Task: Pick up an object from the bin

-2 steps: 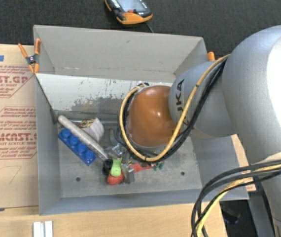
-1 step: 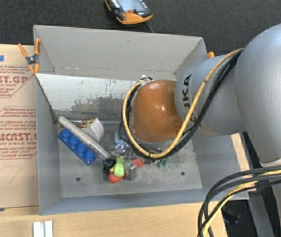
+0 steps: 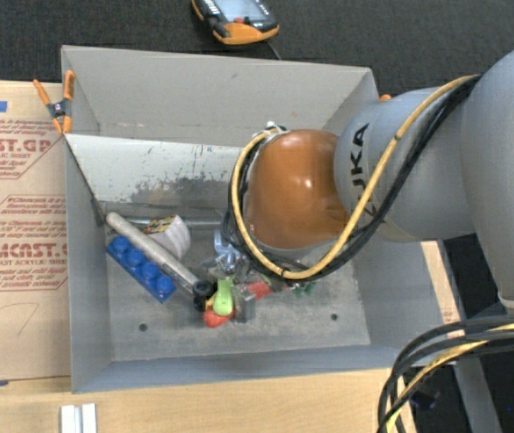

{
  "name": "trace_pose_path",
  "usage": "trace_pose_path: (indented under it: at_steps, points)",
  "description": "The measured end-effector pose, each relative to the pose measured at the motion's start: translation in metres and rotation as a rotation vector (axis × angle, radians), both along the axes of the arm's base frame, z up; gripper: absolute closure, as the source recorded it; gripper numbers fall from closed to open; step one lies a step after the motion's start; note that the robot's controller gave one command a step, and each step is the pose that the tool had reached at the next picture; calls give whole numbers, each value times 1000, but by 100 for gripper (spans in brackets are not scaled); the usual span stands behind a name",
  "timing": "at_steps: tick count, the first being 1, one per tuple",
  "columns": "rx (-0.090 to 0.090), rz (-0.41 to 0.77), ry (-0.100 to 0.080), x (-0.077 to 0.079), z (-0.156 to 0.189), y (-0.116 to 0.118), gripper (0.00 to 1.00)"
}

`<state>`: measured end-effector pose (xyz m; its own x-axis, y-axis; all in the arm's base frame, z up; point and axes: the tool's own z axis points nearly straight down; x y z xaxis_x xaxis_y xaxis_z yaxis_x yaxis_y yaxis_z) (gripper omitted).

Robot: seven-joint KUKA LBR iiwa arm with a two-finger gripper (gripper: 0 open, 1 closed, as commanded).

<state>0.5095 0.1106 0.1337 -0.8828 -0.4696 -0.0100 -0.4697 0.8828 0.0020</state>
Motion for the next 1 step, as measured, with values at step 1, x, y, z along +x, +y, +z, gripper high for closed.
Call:
trace_pose_path:
  at_steps: [1]
  points:
    - [1,0,-5,1,28,0,100]
